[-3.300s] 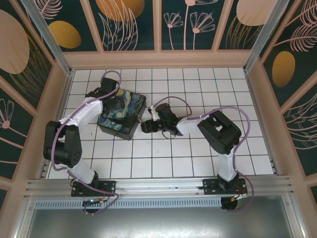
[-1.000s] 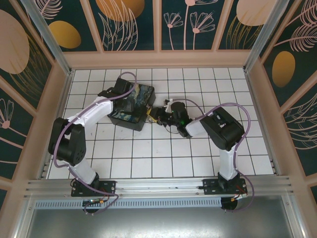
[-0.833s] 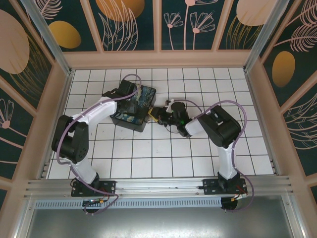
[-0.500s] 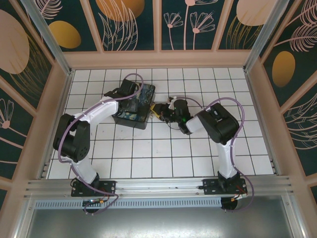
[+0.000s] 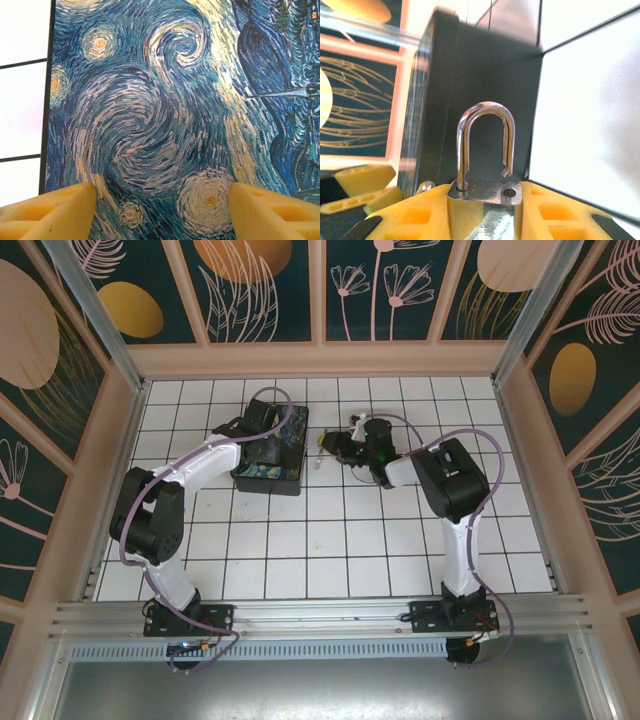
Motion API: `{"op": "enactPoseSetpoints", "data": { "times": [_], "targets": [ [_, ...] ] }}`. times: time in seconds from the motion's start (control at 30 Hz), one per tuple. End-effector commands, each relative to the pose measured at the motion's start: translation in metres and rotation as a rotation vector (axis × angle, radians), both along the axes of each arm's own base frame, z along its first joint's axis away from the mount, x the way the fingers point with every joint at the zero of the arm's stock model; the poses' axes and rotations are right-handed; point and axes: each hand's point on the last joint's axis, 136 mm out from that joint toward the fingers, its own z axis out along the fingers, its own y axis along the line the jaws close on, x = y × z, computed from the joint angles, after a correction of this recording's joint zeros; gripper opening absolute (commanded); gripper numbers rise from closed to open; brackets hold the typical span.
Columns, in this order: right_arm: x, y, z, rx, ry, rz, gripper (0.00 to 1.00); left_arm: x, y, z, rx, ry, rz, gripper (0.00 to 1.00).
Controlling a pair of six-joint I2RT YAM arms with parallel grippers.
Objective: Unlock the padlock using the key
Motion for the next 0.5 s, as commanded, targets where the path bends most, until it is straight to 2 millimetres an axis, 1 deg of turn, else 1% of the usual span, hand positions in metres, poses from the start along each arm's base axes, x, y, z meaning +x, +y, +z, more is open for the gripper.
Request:
{"op": "enactPoseSetpoints", "data": {
  "times": [0.0,0.07,0.1,0.13,0.2,0.23,0.3,0.33,0.4,0.47],
  "targets": [
    [0.018,-0.007,0.044,0.067,-0.141,-0.011,0.31,-0.049,0.027,-0.056,0.143,0.253,-0.016,0.71],
    [0.019,-0.002,0.045,0.037,-0.142,-0.008,0.3,-0.047,0.027,-0.054,0.145,0.246,-0.009,0.71],
    [0.016,-0.001,0.043,0.0,-0.136,-0.005,0.3,-0.044,0.028,-0.051,0.149,0.236,-0.003,0.71],
    [0.012,-0.003,0.039,-0.041,-0.116,-0.009,0.3,-0.042,0.028,-0.047,0.151,0.225,0.0,0.71],
    [-0.003,-0.016,0.031,-0.137,-0.074,-0.039,0.3,-0.035,0.028,-0.032,0.144,0.19,0.014,0.75],
    [-0.013,-0.024,0.027,-0.174,-0.045,-0.056,0.31,-0.032,0.025,-0.024,0.125,0.169,0.015,0.76],
    [-0.038,-0.04,0.019,-0.244,0.021,-0.078,0.32,-0.023,0.016,0.001,0.061,0.108,0.018,0.79],
    [-0.05,-0.046,0.015,-0.284,0.044,-0.083,0.32,-0.019,0.011,0.012,0.032,0.086,0.015,0.8],
    [-0.081,-0.054,0.006,-0.384,0.091,-0.068,0.34,-0.014,0.004,0.034,-0.023,0.041,0.011,0.82],
    [-0.11,-0.062,-0.005,-0.465,0.13,-0.05,0.36,-0.012,0.0,0.044,-0.048,0.03,0.009,0.84]
  ]
}}
